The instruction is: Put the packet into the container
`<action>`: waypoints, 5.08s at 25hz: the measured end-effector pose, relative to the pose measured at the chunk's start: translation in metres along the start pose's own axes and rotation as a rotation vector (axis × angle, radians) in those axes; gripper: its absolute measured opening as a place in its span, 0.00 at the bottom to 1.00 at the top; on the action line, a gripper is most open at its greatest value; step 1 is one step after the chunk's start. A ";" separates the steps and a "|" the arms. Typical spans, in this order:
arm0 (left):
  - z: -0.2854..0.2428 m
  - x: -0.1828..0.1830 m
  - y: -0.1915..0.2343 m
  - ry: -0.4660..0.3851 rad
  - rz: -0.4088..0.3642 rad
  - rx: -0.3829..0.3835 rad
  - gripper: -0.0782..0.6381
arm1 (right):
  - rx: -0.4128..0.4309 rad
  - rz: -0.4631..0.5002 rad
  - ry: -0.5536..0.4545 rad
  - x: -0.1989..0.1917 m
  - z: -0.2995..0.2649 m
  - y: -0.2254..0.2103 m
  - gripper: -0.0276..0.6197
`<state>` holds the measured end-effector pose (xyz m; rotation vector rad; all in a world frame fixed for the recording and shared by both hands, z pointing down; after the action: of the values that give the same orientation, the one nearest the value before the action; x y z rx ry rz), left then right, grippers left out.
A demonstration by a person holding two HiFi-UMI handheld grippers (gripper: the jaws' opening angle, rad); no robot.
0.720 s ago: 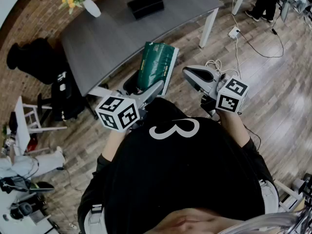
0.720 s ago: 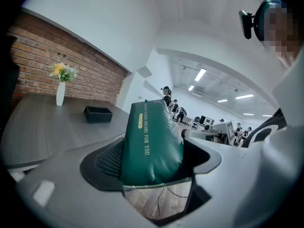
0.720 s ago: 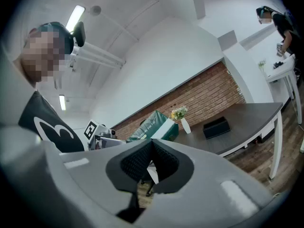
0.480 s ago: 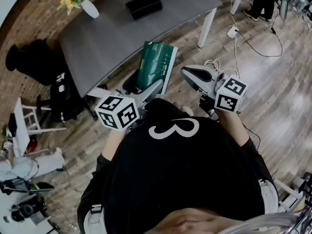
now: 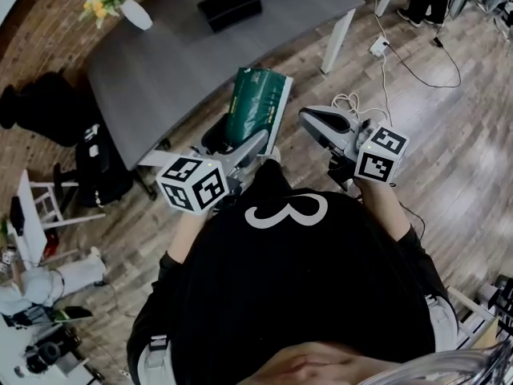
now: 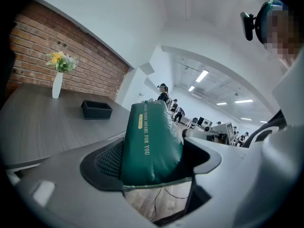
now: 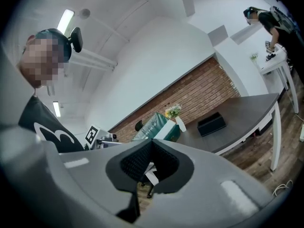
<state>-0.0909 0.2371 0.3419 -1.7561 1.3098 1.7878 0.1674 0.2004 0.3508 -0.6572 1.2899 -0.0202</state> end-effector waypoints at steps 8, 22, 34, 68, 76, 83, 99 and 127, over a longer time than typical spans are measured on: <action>-0.056 0.037 0.067 0.055 -0.017 0.007 0.69 | -0.076 -0.044 0.019 0.024 -0.060 -0.068 0.05; -0.130 0.107 0.196 0.067 -0.102 -0.015 0.68 | -0.131 -0.066 0.063 0.068 -0.174 -0.171 0.05; -0.164 0.159 0.243 0.076 -0.309 -0.037 0.68 | -0.092 -0.049 0.047 0.086 -0.210 -0.206 0.05; -0.320 0.193 0.359 0.381 -0.691 -0.170 0.68 | -0.040 -0.288 0.056 0.129 -0.259 -0.363 0.05; -0.344 0.164 0.375 0.480 -0.708 -0.228 0.68 | -0.064 -0.324 0.068 0.126 -0.258 -0.383 0.05; -0.363 0.147 0.384 0.560 -0.717 -0.284 0.68 | -0.074 -0.328 0.073 0.126 -0.260 -0.395 0.05; -0.376 0.134 0.402 0.621 -0.596 -0.291 0.69 | -0.086 -0.354 0.090 0.119 -0.257 -0.401 0.05; -0.260 0.183 0.288 0.088 -0.141 -0.178 0.34 | 0.027 -0.049 0.093 0.131 -0.263 -0.293 0.05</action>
<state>-0.1832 -0.1814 0.3294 -1.9889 1.0569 1.8145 0.0728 -0.2039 0.3383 -0.6712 1.3602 -0.1091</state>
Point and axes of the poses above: the fingertips, and each gripper's own axes: z backward along the fingers, y to its left, x out of its top, the point moved 10 cm from there along z, backward along the fingers, and after that the axes turned 7 degrees about -y, right-handed, at the moved point
